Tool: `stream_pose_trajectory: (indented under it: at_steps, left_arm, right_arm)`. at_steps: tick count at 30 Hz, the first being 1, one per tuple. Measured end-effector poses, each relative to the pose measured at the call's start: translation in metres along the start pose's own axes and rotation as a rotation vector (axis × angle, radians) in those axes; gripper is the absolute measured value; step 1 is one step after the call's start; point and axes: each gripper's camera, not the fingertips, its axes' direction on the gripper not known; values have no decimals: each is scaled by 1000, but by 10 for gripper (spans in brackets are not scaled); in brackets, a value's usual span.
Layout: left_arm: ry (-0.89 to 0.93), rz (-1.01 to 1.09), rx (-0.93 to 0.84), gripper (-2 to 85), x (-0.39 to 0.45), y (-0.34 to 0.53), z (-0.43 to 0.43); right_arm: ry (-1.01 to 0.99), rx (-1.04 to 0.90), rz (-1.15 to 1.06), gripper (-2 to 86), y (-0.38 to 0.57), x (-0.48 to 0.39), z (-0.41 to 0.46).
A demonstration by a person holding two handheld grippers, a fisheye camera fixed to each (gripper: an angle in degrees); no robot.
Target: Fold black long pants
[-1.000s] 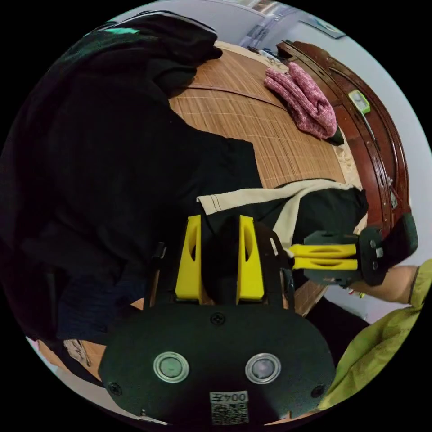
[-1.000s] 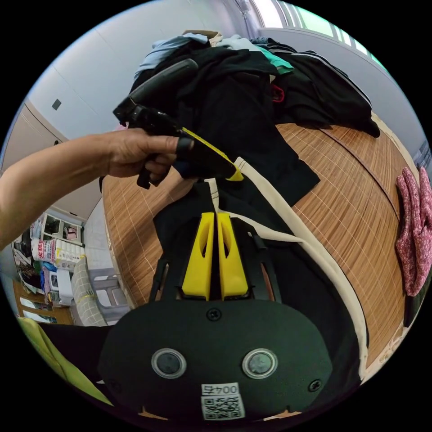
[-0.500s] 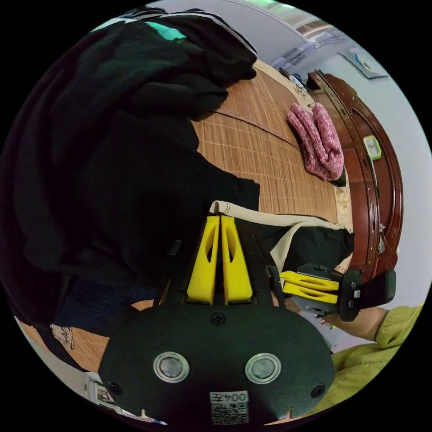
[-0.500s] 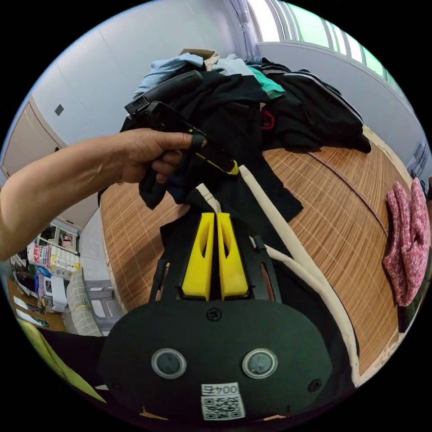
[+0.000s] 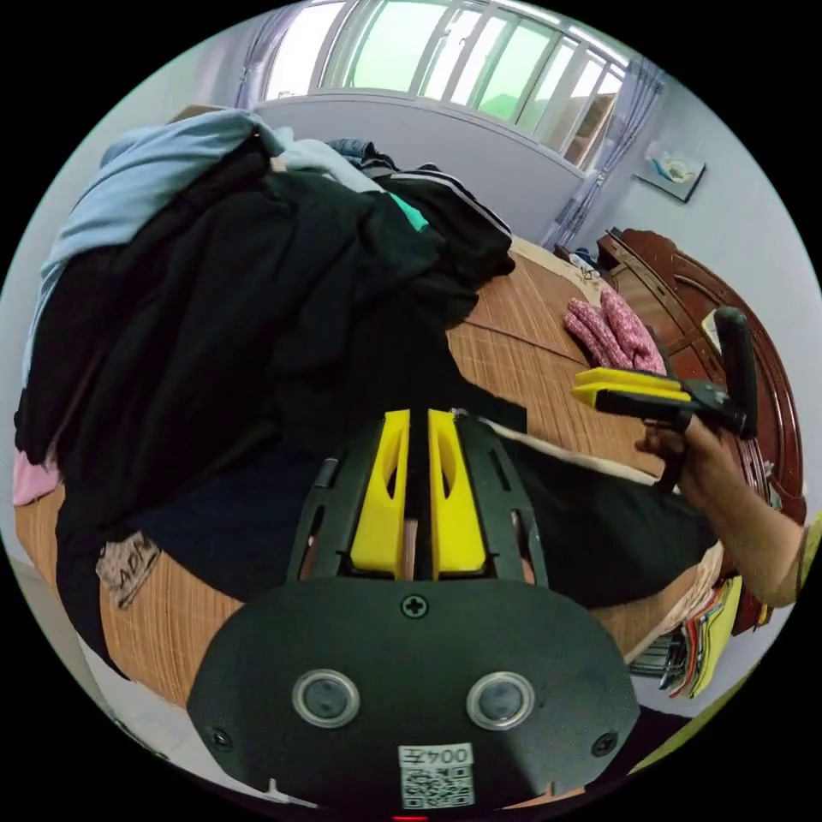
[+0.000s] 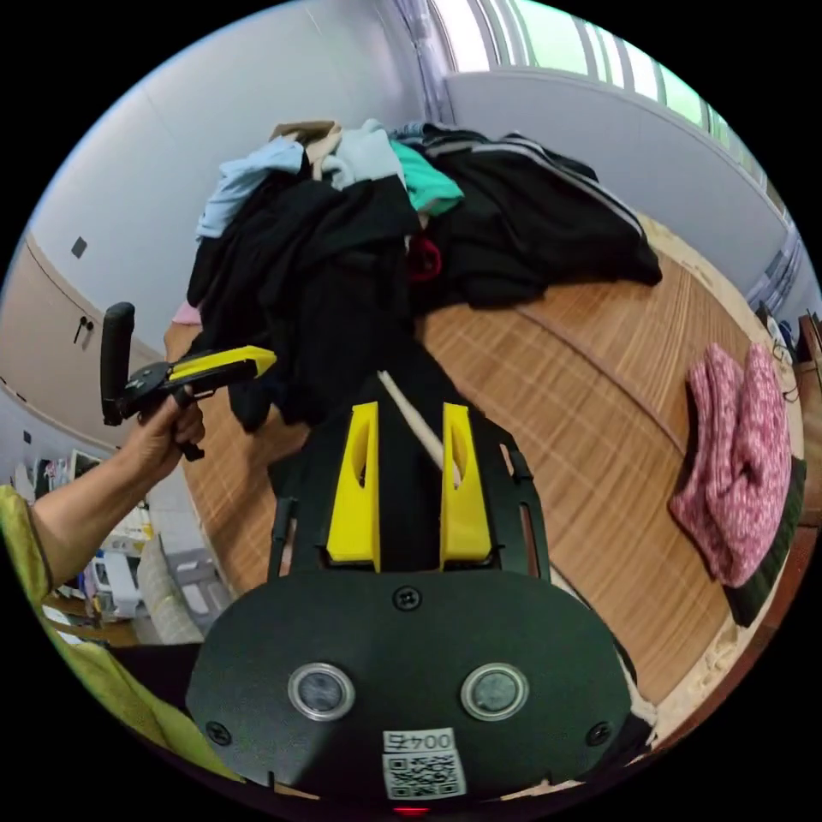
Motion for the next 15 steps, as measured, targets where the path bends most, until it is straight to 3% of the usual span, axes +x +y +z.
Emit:
stream_pose_trajectory:
  at_steps: [7, 10, 15]
  left_arm:
    - [-17, 14, -232, 21, 24, 93, 21]
    - [-36, 17, -295, 17, 34, 112, 35]
    - [-83, 82, -357, 10, 46, 126, 59]
  right_arm:
    - [146, -468, 242, 89, 149, 32, 34]
    - [165, -545, 306, 65, 182, 47, 53]
    - [80, -455, 405, 48, 195, 63, 53]
